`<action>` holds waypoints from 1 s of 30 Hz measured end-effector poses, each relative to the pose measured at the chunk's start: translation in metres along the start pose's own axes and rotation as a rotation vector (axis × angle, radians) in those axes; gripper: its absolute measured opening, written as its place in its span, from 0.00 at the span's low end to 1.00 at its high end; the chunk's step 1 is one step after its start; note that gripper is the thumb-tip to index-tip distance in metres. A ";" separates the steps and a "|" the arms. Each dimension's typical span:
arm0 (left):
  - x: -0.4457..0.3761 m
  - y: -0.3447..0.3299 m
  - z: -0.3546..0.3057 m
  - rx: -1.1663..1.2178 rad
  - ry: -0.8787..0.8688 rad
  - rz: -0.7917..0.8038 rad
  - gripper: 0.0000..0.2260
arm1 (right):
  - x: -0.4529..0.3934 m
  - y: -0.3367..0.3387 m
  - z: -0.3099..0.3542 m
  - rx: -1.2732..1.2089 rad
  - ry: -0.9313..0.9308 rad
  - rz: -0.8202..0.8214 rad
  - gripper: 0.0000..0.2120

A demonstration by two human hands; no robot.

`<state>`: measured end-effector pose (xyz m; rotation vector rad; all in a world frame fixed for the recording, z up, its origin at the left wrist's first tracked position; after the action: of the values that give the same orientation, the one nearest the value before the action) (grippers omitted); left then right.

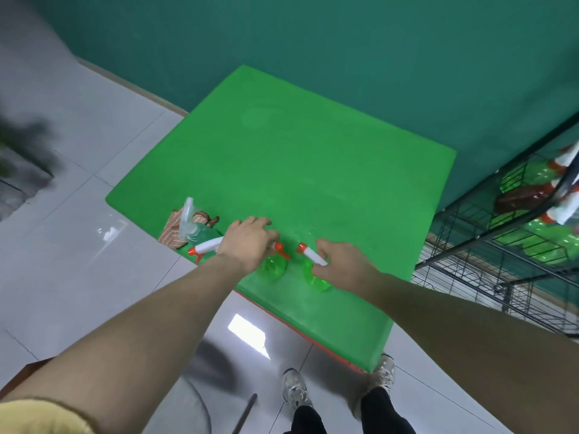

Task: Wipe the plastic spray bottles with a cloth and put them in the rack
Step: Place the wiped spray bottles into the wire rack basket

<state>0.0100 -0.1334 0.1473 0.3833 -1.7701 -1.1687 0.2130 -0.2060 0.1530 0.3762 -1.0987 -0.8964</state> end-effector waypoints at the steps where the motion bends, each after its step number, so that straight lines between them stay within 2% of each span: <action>1: -0.001 0.004 -0.007 0.050 -0.003 0.000 0.09 | 0.005 0.005 -0.005 -0.032 -0.029 -0.013 0.10; 6: -0.011 0.037 -0.055 0.297 -0.029 -0.109 0.08 | 0.038 0.037 -0.036 -0.225 -0.141 -0.113 0.10; 10: -0.028 0.071 -0.108 0.460 -0.077 -0.171 0.09 | 0.081 0.070 -0.069 -0.333 -0.180 -0.254 0.11; 13: -0.034 0.097 -0.158 0.541 -0.126 -0.204 0.10 | 0.122 0.093 -0.101 -0.434 -0.188 -0.357 0.17; 15: -0.037 0.112 -0.195 0.602 -0.179 -0.205 0.09 | 0.152 0.103 -0.125 -0.483 -0.220 -0.424 0.19; 18: -0.043 0.132 -0.254 0.679 -0.273 -0.163 0.08 | 0.197 0.116 -0.164 -0.532 -0.272 -0.532 0.18; 23: -0.053 0.159 -0.356 0.680 -0.407 -0.122 0.07 | 0.266 0.136 -0.238 -0.567 -0.370 -0.674 0.12; 28: -0.072 0.179 -0.454 0.665 -0.445 -0.123 0.05 | 0.311 0.163 -0.324 -0.574 -0.420 -0.760 0.11; 30: -0.084 0.186 -0.492 0.633 -0.442 -0.122 0.07 | 0.324 0.177 -0.359 -0.584 -0.427 -0.772 0.11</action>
<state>0.5047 -0.2512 0.3049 0.6447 -2.5339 -0.7814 0.6612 -0.4069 0.3093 0.1055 -1.0122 -1.9933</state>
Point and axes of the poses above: each hand's wrist, its own x-axis away from the middle knuckle, its own y-axis out of the back of the hand, z = x × y, the point moved 1 cm from there along -x, towards the middle knuckle, and after that the axes turned 10 degrees about z, right-handed, at the moved point
